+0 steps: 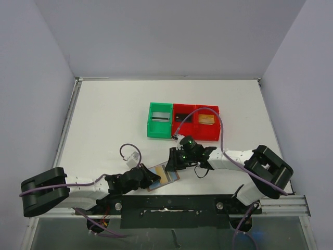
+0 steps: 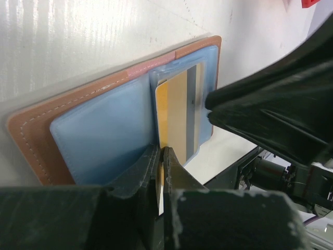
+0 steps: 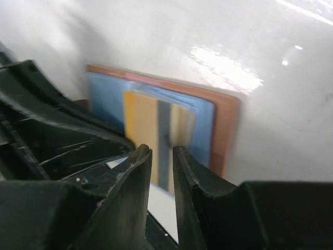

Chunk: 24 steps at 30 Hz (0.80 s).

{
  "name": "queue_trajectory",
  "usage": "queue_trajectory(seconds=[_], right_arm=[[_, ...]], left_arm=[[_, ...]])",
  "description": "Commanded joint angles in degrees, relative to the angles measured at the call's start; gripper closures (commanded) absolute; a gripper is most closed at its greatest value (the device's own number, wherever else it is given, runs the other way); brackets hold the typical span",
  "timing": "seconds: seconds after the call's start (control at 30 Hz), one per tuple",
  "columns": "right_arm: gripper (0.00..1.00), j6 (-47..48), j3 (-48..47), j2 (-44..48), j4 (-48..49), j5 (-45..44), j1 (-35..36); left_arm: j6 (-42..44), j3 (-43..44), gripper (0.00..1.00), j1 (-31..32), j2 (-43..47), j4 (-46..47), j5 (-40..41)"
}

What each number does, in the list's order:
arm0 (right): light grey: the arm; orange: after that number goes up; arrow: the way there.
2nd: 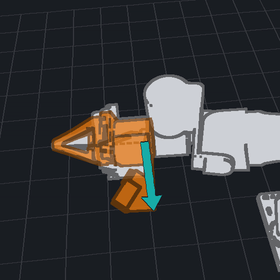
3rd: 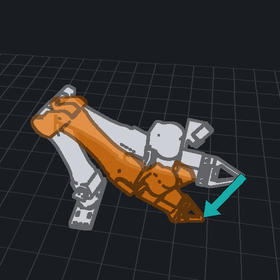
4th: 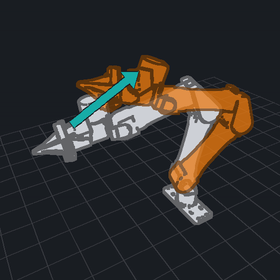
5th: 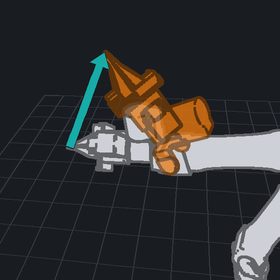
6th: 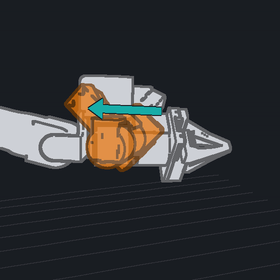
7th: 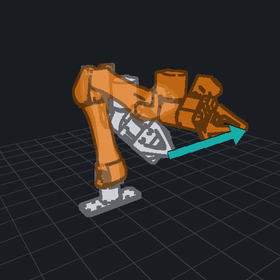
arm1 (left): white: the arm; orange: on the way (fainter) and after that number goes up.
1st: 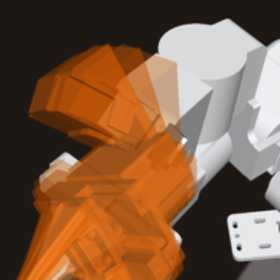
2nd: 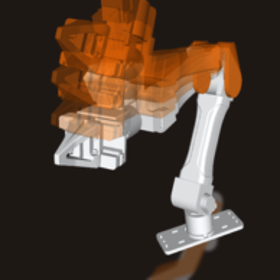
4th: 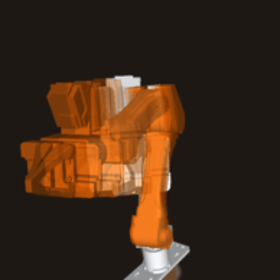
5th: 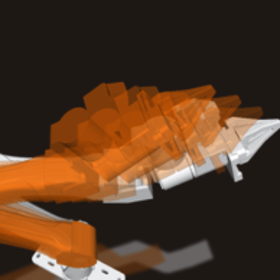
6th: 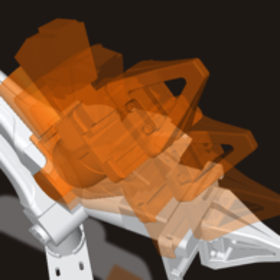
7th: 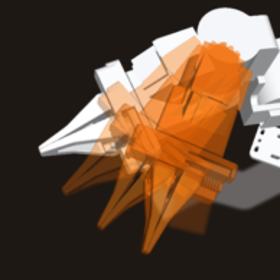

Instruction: Take the credit cards out of the card holder

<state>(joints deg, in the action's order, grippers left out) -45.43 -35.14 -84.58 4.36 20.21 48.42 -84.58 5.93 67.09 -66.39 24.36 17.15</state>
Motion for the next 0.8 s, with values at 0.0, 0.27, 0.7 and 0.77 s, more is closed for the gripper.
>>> queue_trajectory(seconds=[0.0, 0.27, 0.7, 0.77], right_arm=[[0.74, -0.04, 0.02, -2.60, -1.28, -3.36, -0.06], [0.75, -0.89, 1.43, -4.37, -0.90, -3.39, -0.28], [0.78, -0.29, 0.86, -5.84, -0.28, -2.41, -0.83], [0.79, -0.27, 0.77, -5.94, 0.14, -1.85, -0.84]], left_arm=[[2.48, 0.46, 1.00, 0.21, 1.21, -4.69, 0.23], [2.84, -0.75, 1.00, 0.14, 5.79, -8.40, 0.43], [2.94, -2.38, 0.97, 0.04, 12.82, -14.87, 1.35], [3.33, -2.57, 0.93, 0.06, 13.26, -14.82, 1.08]])
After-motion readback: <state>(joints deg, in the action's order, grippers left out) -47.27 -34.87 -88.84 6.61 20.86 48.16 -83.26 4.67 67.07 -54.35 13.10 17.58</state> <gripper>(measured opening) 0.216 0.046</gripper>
